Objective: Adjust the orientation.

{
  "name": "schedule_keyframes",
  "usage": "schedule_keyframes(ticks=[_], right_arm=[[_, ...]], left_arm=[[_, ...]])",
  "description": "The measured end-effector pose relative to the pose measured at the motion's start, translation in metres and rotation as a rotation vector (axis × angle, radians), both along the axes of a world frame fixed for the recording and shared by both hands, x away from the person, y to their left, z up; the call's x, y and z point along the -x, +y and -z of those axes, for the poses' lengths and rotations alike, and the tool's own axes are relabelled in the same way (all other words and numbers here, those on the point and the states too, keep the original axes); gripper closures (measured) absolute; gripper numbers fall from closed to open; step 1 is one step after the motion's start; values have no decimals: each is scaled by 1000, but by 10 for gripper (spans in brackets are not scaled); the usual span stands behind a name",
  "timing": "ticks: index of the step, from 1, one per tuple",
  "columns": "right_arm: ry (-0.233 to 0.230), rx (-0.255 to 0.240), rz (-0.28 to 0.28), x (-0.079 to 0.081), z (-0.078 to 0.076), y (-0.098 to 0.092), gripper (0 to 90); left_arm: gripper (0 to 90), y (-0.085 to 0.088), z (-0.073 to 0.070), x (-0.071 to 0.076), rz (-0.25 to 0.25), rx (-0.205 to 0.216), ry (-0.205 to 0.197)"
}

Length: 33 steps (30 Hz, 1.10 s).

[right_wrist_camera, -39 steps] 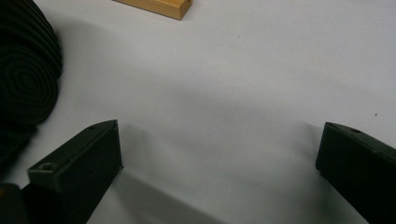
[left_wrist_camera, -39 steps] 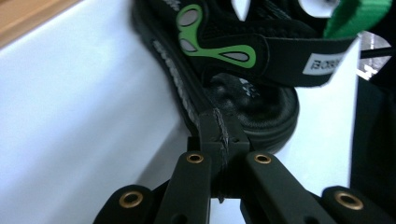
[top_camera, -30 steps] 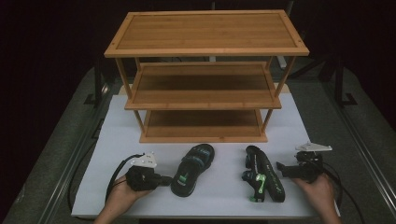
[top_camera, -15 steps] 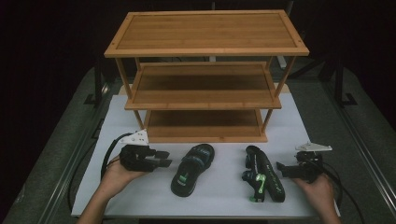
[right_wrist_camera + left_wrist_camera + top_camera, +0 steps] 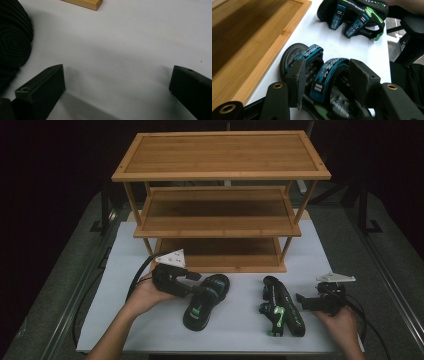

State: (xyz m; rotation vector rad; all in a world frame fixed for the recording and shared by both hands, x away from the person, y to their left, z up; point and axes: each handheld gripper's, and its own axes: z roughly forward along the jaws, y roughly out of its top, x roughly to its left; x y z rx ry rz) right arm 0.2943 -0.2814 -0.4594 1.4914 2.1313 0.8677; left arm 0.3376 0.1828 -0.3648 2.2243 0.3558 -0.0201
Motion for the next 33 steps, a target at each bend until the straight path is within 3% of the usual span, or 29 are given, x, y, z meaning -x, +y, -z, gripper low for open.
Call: schedule_keyframes(ticks=[10, 16, 20, 25, 33], right_arm=[[0, 0, 0, 0, 0, 0, 0], [0, 0, 0, 0, 0, 0, 0], [-1, 0, -1, 0, 0, 0, 0], [-1, 0, 0, 0, 0, 0, 0], [-1, 0, 0, 0, 0, 0, 0]], left_arm=[[494, -24, 19, -6, 69, -31, 51], [548, -25, 26, -7, 92, -2, 85], [576, -24, 26, -7, 92, -4, 79], [679, -21, 25, -6, 87, -11, 58], [693, -10, 20, -3, 79, -6, 46]])
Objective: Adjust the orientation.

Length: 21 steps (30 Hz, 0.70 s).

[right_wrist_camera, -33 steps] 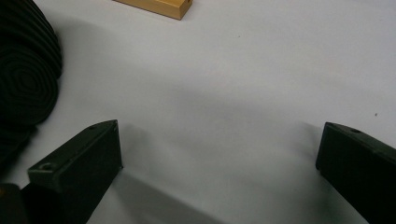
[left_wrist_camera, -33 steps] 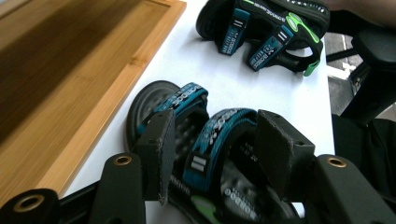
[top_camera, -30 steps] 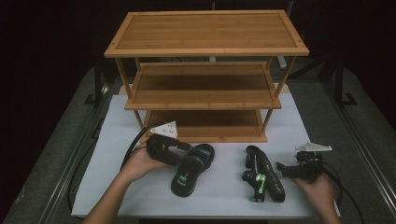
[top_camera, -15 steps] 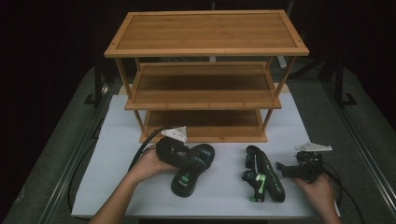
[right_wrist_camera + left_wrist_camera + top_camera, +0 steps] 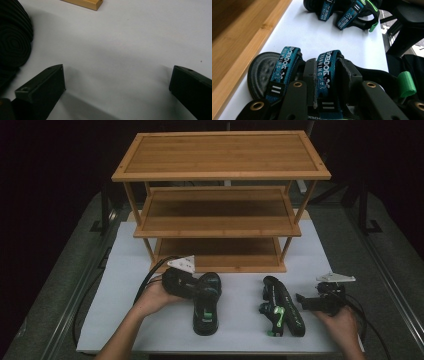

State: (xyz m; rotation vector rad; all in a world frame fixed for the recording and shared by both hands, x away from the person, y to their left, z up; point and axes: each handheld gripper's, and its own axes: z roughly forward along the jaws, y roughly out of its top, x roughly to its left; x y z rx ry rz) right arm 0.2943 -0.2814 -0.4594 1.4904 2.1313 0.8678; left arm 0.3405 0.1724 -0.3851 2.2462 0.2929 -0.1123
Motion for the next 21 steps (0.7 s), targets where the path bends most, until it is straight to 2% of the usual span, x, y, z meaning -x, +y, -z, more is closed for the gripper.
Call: schedule_keyframes(ticks=[10, 14, 17, 19, 21], right_arm=[[1, 1, 0, 0, 0, 0, 0], [2, 1, 0, 0, 0, 0, 0], [1, 1, 0, 0, 0, 0, 0], [1, 1, -1, 0, 0, 0, 0], [2, 1, 0, 0, 0, 0, 0]], left_arm=[[693, 27, -3, -6, -57, 12, -11], [692, 30, 1, -10, -62, -7, -11], [690, 28, 4, -11, -60, 9, -8], [672, 27, 5, -9, -69, 14, -25], [600, 28, 4, -8, -87, 29, -21]])
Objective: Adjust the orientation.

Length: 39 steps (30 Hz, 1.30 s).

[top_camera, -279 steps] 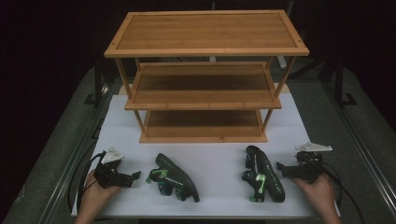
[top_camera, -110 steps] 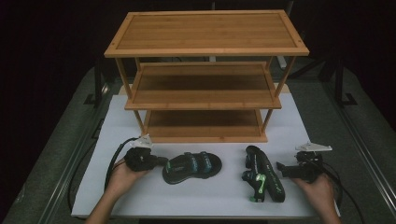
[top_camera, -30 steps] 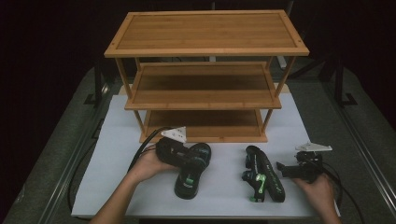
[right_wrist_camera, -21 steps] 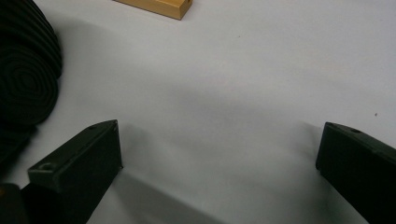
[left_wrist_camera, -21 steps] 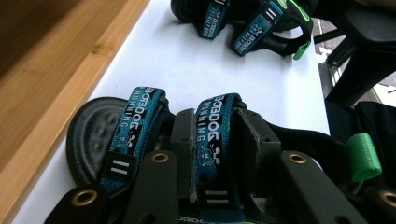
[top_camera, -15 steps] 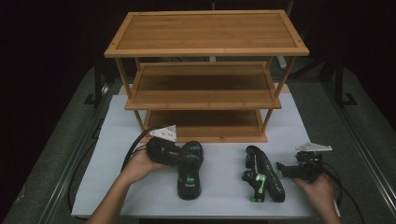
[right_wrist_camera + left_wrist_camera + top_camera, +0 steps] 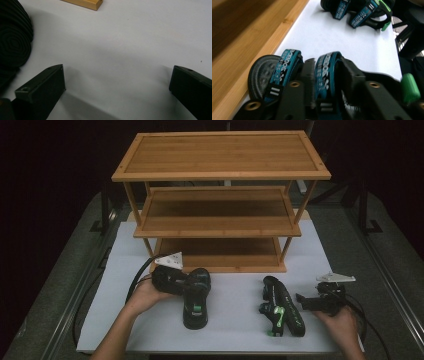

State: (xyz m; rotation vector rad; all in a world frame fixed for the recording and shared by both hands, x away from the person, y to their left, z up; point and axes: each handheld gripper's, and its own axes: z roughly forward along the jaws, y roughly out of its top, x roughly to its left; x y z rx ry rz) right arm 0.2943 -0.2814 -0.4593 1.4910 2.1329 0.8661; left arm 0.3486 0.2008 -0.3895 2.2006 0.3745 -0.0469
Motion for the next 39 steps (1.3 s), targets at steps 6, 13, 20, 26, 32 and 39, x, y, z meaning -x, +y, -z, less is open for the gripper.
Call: schedule_keyframes(ticks=[6, 13, 20, 26, 32, 39], right_arm=[[1, -1, 1, 0, 0, 0, 0], [1, -1, 1, 0, 0, 0, 0], [1, 0, 0, 0, 0, 0, 0], [0, -1, 0, 0, 0, 0, 0], [0, 0, 0, 0, 0, 0, 0], [0, 0, -1, 0, -1, 0, 0]], left_arm=[[384, 15, -4, 7, -65, 12, -10], [284, 44, -4, 20, -153, -17, -33], [239, 76, 8, 33, -287, -53, -52], [174, 96, 16, 40, -391, -119, -71], [90, 107, 27, 52, -479, -182, -70], [0, 121, 47, 63, -580, -251, -64]])
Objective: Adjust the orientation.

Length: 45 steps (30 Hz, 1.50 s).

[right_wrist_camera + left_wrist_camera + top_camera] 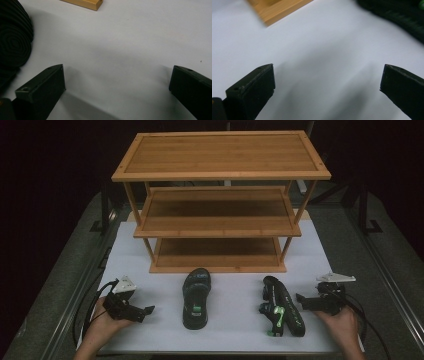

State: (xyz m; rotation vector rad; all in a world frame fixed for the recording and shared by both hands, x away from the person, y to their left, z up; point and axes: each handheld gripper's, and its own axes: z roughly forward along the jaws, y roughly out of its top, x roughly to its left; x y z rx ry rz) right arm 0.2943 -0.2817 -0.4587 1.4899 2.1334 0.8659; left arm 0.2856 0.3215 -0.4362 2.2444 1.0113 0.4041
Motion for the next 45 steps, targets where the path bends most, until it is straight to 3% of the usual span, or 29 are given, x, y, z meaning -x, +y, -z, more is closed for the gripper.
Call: schedule_keyframes(ticks=[4, 5, 8, 10, 14, 17, 23, 28, 32, 37, 45], right_arm=[[2, 0, -2, 0, -1, -1, 17], [3, -1, 2, 1, -1, -1, 50], [-10, -7, 5, 5, -7, -6, 272], [-8, -16, 6, 8, -10, -10, 447], [-26, -83, -40, 12, -16, -17, 743], [-52, -115, -73, 18, -27, -18, 894], [-53, -169, -130, 26, -48, -13, 896], [-33, -192, -205, 33, -66, -3, 896], [-45, -237, -272, 41, -78, 7, 897], [-41, -285, -335, 44, -82, 16, 896], [-27, -273, -407, 43, -82, 34, 897]], left_arm=[[0, 4, 10, 5, -14, -17, -3], [0, 5, 12, 7, -16, -4, -14], [0, 9, 16, 9, -20, 28, -32], [0, 9, 16, 9, -18, 25, -34], [0, 9, 16, 9, -21, 31, -30], [0, 9, 16, 9, -21, 31, -33], [0, 9, 16, 9, -21, 31, -33], [0, 9, 16, 9, -21, 32, -30], [0, 9, 16, 9, -21, 32, -29], [0, 9, 16, 9, -21, 32, -30], [0, 9, 17, 9, -22, 33, -31]])
